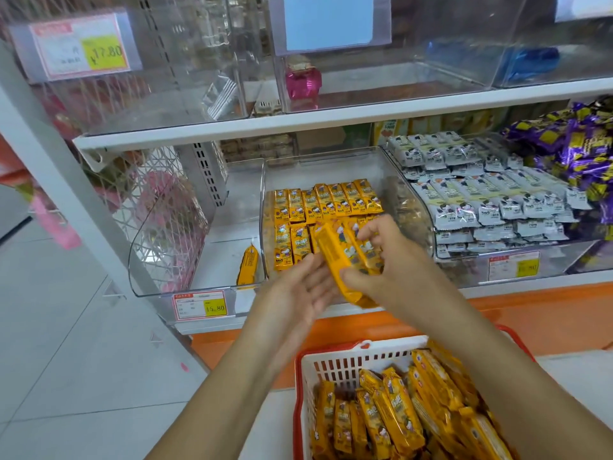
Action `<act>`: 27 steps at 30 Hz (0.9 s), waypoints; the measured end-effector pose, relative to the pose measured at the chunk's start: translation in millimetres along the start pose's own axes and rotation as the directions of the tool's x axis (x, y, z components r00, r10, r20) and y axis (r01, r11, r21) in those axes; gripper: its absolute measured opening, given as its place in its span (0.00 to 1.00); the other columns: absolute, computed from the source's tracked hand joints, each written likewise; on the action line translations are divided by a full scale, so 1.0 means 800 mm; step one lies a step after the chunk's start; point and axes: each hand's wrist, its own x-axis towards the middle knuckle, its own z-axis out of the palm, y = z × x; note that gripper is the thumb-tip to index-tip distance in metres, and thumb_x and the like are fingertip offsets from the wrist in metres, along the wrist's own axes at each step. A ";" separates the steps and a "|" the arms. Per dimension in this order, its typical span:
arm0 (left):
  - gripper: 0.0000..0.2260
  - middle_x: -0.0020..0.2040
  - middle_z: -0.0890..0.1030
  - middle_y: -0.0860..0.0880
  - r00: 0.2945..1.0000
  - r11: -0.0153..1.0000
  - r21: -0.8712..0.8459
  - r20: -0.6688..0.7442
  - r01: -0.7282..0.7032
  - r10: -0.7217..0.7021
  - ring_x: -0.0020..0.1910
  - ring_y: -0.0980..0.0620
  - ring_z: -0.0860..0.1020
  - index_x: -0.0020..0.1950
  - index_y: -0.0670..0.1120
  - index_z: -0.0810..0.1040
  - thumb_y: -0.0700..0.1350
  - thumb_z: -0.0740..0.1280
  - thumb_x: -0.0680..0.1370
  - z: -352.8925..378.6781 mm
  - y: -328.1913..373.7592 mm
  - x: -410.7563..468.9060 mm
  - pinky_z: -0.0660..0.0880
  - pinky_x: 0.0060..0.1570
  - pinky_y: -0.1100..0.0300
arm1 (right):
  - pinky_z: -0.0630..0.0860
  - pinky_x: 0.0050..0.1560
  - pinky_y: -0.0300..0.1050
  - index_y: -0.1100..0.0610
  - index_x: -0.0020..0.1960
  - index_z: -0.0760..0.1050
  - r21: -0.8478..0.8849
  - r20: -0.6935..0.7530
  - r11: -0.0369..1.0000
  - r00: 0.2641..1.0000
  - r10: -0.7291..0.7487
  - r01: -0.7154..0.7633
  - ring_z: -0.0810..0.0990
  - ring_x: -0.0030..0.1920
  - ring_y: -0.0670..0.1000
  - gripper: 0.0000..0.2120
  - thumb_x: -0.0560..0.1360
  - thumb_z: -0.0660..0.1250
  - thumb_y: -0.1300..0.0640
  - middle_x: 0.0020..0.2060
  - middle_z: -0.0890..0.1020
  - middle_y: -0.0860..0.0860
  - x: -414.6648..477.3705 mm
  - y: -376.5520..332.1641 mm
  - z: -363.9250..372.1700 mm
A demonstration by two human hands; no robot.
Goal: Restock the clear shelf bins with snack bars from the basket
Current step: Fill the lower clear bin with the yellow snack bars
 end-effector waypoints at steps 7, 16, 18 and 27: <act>0.12 0.43 0.82 0.51 0.857 0.000 0.973 0.205 -0.232 0.473 0.43 0.54 0.78 0.49 0.47 0.82 0.46 0.59 0.81 -0.025 0.016 0.011 0.74 0.45 0.61 | 0.70 0.36 0.44 0.56 0.63 0.64 -0.302 0.052 0.942 0.984 0.169 -0.145 0.76 0.42 0.50 0.26 0.72 0.70 0.46 0.43 0.75 0.49 0.089 0.014 -0.014; 0.17 0.38 0.77 0.48 0.949 -0.188 0.971 0.192 -0.147 0.249 0.42 0.46 0.77 0.44 0.45 0.75 0.51 0.52 0.83 -0.038 0.004 0.045 0.72 0.40 0.56 | 0.74 0.49 0.50 0.58 0.61 0.67 -0.363 0.076 0.920 0.979 0.190 -0.150 0.76 0.54 0.58 0.19 0.77 0.64 0.47 0.57 0.74 0.57 0.110 0.041 0.048; 0.15 0.35 0.73 0.49 0.956 -0.216 0.969 0.168 -0.116 0.241 0.39 0.46 0.74 0.42 0.46 0.73 0.50 0.53 0.83 -0.039 0.001 0.048 0.66 0.35 0.57 | 0.75 0.51 0.51 0.59 0.62 0.67 -0.393 0.053 0.915 0.991 0.119 -0.089 0.76 0.54 0.59 0.16 0.79 0.61 0.51 0.56 0.74 0.58 0.101 0.045 0.055; 0.14 0.43 0.81 0.46 0.797 -0.189 0.951 0.307 -0.243 0.520 0.42 0.47 0.79 0.50 0.43 0.80 0.46 0.56 0.79 -0.042 -0.009 0.032 0.73 0.39 0.58 | 0.70 0.41 0.46 0.59 0.46 0.71 -0.242 -0.190 0.970 0.978 -0.082 0.034 0.76 0.44 0.53 0.07 0.78 0.64 0.55 0.43 0.76 0.52 0.050 0.042 0.022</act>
